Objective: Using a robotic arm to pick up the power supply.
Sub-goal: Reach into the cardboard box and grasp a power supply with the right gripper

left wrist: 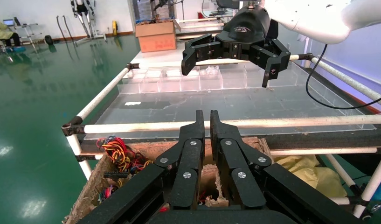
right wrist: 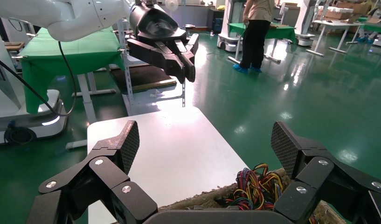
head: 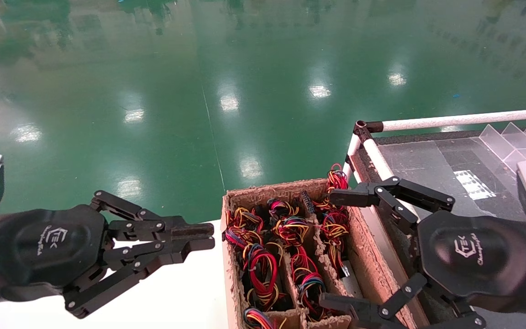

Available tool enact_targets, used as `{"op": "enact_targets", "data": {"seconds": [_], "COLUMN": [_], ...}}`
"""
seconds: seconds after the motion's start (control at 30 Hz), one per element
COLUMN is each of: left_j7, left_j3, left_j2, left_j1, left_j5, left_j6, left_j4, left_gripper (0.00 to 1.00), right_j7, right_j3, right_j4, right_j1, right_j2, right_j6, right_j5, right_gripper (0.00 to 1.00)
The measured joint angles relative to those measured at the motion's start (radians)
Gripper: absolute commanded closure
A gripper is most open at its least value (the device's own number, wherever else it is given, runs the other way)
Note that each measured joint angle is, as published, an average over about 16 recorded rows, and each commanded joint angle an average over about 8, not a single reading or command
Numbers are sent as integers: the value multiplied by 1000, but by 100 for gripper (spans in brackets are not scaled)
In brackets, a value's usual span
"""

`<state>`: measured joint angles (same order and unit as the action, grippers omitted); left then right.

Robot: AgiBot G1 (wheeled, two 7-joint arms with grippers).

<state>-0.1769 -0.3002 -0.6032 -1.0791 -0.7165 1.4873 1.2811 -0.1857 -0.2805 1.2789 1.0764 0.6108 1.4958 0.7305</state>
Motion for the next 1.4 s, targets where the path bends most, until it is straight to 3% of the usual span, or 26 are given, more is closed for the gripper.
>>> {"op": "enact_targets", "data": {"seconds": [0.93,1.17,1.4], "left_j7": [0,1,1], "left_j3": [0,-1,-1], "left_j2": [0,0,0], "left_j1": [0,-1,-1], "left_j5": [0,0,1], "left_j6": [0,0,0], "left_j4": [0,-1,-1], "left_gripper": [0,0,0], "right_j7": [14,35,55], "right_j3": [-4,-31,-89], "right_j4": [-15,-20,-31], "right_j1": [2,44,146], "right_j2": [-4,-9,9], "right_j6": [-10,-42,-72], "right_j5": [29,145,337], "right_gripper": [0,0,0]}}
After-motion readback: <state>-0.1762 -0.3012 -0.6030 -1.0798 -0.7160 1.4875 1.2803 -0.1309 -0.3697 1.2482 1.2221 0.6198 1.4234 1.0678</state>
